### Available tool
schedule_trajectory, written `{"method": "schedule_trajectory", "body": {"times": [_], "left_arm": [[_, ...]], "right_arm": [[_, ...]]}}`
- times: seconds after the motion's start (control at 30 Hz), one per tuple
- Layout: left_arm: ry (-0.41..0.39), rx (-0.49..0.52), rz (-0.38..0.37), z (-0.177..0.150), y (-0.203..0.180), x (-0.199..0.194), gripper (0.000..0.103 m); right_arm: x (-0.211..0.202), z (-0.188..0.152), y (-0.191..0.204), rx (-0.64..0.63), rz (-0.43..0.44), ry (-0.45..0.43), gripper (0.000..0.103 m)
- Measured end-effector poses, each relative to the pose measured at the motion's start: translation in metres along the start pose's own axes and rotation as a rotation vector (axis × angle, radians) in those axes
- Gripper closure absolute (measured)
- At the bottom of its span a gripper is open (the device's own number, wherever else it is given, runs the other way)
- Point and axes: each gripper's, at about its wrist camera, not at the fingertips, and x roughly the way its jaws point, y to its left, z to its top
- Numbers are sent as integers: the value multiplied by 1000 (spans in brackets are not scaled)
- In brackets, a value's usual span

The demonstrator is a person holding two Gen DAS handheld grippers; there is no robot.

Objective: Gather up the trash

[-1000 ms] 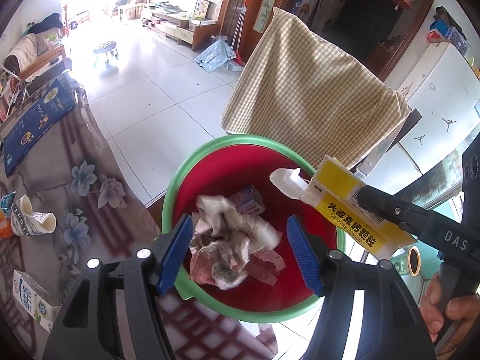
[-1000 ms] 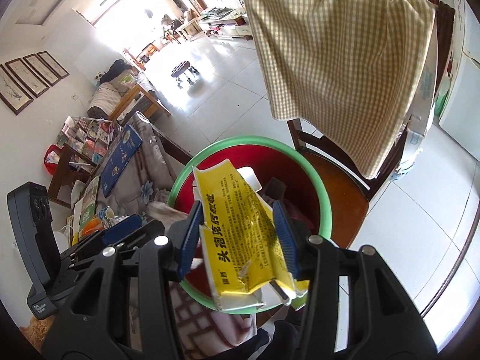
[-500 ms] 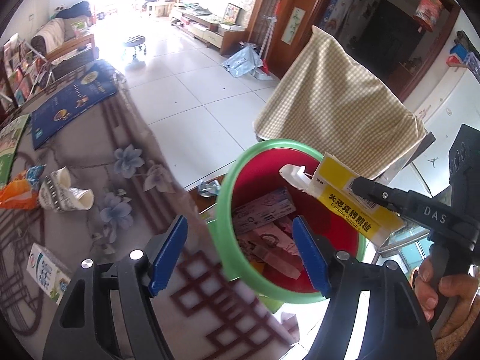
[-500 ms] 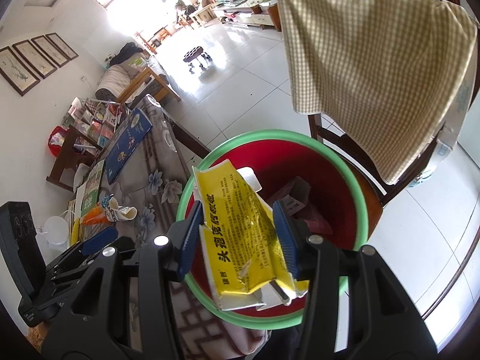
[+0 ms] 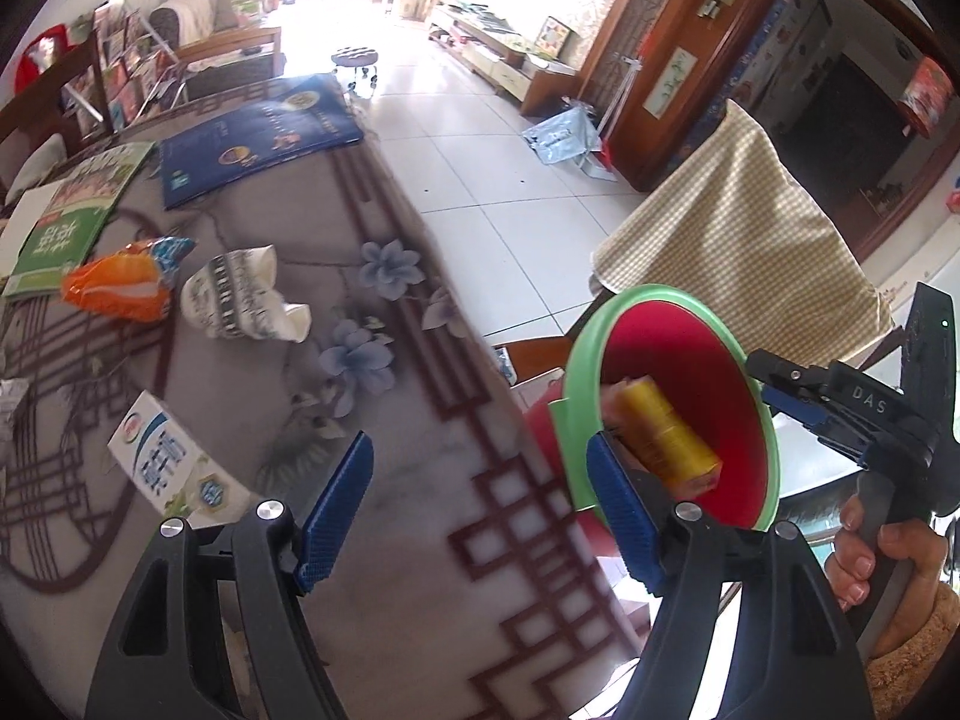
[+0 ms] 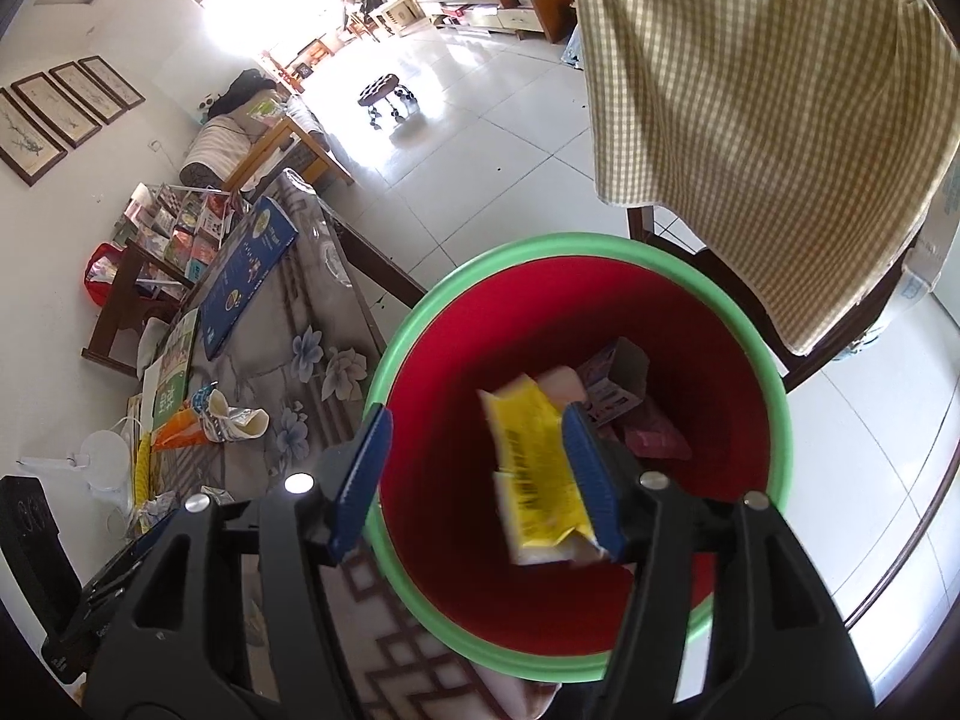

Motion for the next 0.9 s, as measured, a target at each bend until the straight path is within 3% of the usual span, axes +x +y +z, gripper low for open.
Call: {"method": "schedule_trajectory", "body": {"times": [0.5,0.9], "left_arm": [[16,-174,62,-25,78,-15,33],[-2,-302,100,-48,162,-38,33]], "right_arm": [[13,-16,55,-82,25,41,39],[39,-46,136,-194,59,110,37]]}}
